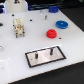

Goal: Insert the blue gear onto the right peg, followed by the red gear

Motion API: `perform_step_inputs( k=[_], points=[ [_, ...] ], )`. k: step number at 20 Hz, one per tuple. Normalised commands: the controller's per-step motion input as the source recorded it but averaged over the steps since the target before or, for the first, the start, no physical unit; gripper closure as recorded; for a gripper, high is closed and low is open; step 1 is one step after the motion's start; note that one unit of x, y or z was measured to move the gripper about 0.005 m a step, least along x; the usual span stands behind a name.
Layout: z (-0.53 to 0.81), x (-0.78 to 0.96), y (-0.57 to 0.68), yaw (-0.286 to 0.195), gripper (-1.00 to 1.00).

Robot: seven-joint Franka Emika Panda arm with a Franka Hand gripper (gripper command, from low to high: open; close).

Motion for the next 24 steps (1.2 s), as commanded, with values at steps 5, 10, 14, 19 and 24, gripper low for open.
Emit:
perform_step_inputs(
  k=[5,10,14,19,24],
  points=[
    [-0.51,-0.39,0.41,0.000,-1.00],
    [-0.58,-0.47,-0.01,0.000,-1.00],
    [-0.55,-0.38,-0.20,0.000,-1.00],
    [-0.55,-0.29,-0.27,0.000,-1.00],
    [-0.53,-0.13,-0.13,0.000,-1.00]
  ],
)
